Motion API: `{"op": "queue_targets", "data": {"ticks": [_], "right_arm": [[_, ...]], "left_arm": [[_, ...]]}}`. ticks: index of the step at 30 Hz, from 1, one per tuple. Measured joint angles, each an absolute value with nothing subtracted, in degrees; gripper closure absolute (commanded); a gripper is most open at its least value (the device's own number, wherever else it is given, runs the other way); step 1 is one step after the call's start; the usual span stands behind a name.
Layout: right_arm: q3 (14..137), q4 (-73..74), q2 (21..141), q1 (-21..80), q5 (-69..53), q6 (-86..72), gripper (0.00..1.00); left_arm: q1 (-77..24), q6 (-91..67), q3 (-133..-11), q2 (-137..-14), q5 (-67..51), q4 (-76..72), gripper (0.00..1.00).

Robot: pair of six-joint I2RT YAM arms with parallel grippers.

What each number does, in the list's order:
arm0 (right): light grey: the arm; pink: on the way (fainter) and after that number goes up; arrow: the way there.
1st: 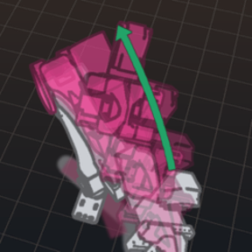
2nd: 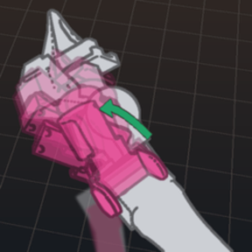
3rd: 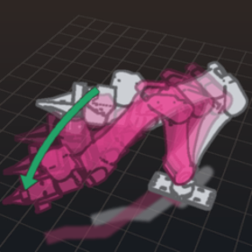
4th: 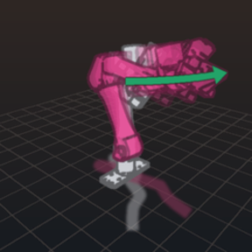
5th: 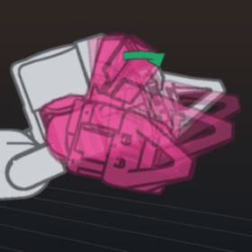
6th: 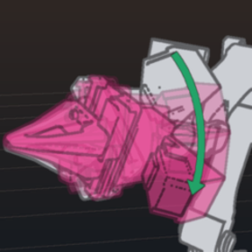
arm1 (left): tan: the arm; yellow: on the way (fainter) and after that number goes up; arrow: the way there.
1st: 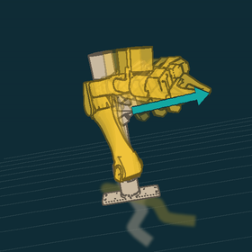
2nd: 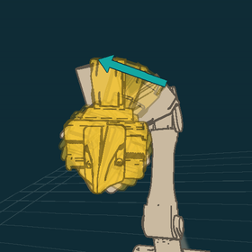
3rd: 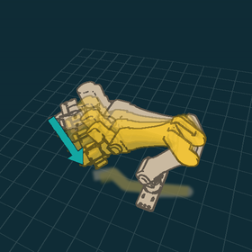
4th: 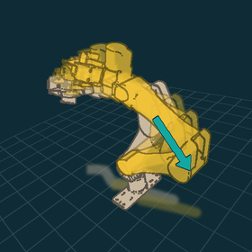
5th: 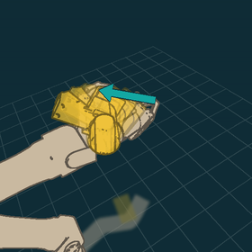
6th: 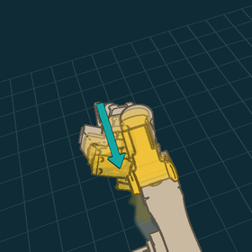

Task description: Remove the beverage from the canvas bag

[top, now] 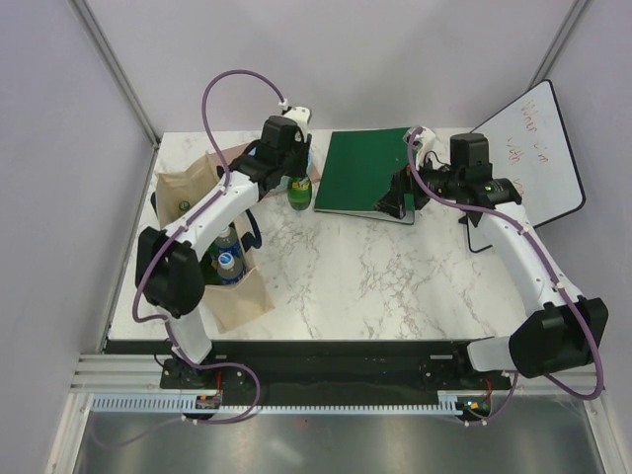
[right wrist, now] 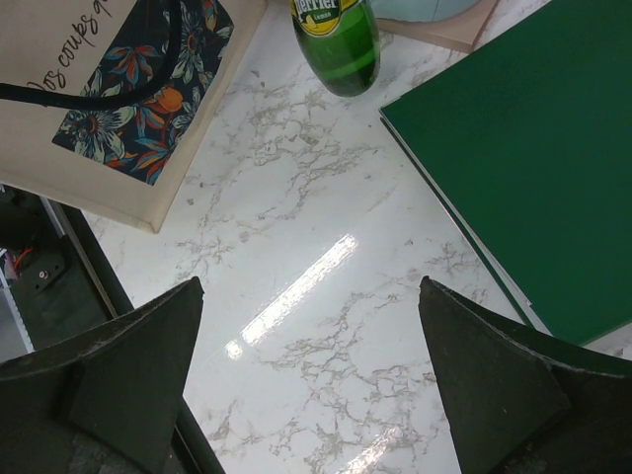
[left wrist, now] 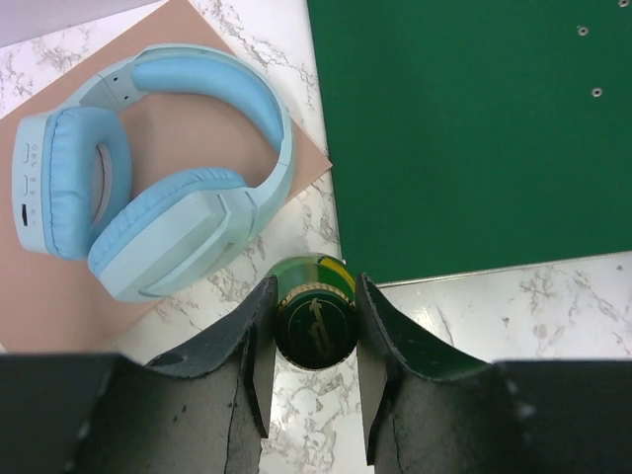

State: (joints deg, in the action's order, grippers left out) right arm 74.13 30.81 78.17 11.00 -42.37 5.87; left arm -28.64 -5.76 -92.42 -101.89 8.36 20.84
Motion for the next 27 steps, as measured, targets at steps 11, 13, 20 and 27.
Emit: {"op": "queue_targets", "data": {"ticks": [11,13,20,27], "right_arm": [[73.9,30.8,78.2,11.0,-42.3,6.0,0.02],[73.9,30.9,78.2,11.0,-42.3,6.1,0.02],[73.9,30.8,78.2,11.0,-42.3,6.3,0.02],[73.9,30.8,78.2,11.0,-42.3,6.3,0.02]], "left_arm": [[-28.6,-4.8,-92.4,-106.4,9.1,17.6,0.98],[-28.6,-4.8,-92.1,-106.7,9.2,17.2,0.95],[-28.6,-4.9,-90.5,-107.4,10.3,15.9,0.68],[-28.3,-5.5,-89.9,-107.3,11.9,13.8,0.24]]}}
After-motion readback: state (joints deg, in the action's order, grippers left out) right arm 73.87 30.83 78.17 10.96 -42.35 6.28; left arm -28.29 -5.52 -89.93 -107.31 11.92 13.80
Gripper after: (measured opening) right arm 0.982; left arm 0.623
